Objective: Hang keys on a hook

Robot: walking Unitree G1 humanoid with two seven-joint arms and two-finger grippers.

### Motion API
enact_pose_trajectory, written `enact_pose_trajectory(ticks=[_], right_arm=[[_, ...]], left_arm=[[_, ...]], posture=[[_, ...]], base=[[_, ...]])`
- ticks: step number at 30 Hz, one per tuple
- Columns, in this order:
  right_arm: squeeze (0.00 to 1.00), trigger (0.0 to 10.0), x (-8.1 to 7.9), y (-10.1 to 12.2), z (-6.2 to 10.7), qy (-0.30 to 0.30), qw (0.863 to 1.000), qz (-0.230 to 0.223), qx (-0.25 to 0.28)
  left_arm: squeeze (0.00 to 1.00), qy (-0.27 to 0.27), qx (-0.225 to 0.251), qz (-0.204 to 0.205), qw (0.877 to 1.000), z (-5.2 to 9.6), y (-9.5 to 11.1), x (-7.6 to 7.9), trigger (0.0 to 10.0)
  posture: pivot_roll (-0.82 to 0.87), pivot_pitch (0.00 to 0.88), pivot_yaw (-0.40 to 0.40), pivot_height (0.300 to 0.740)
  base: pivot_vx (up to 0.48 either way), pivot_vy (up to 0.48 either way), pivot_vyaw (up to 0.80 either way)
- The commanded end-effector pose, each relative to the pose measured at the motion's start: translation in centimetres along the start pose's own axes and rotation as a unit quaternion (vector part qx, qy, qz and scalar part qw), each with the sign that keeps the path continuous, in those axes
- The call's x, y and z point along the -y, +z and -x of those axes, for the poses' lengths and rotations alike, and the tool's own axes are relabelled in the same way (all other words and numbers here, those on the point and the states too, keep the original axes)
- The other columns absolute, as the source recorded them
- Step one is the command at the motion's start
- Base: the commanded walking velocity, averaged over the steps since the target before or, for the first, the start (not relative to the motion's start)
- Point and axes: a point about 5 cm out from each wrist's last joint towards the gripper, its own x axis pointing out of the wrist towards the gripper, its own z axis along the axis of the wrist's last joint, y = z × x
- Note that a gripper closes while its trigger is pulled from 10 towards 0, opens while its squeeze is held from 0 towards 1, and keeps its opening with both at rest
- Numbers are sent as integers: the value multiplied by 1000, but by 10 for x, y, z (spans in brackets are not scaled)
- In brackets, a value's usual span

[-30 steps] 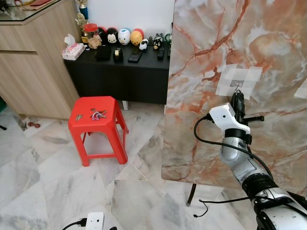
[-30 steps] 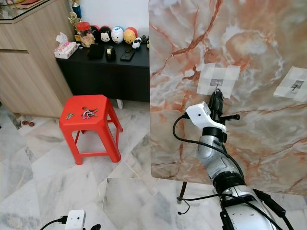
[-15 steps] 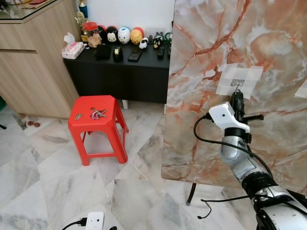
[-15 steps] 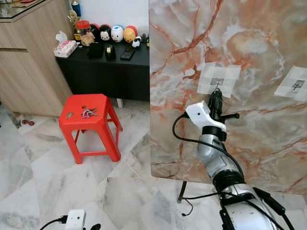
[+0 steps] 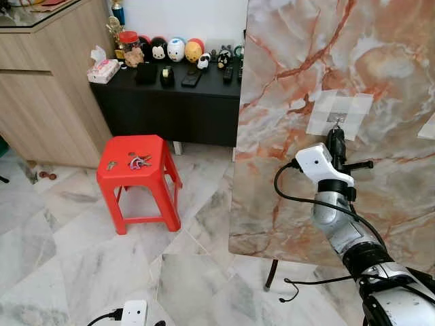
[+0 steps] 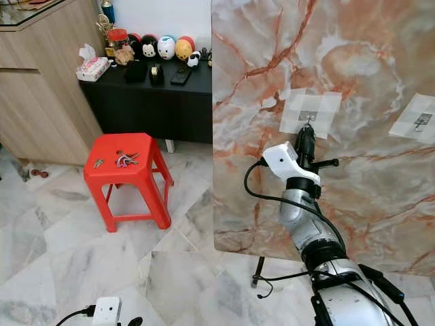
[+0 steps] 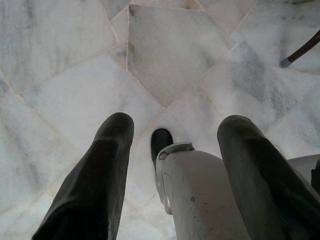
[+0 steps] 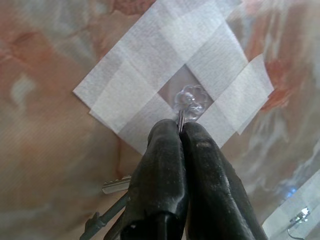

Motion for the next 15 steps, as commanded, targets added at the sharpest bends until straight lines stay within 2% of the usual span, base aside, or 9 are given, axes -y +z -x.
enact_pose_trajectory(ticks=[1,15], right_arm=[[0,10000,-1,1,-2,9,1000,4,-2],[0,10000,-7,2,0,32,999,13,4]], left_arm=[[0,2,-7,-1,1000,2,-5,-2,10000],[0,8,-7,8,1000,2,-4,-4,10000]], posture=[[105,67,-13,740],[106,68,-15,740]], base=[[0,0,0],[0,0,0]])
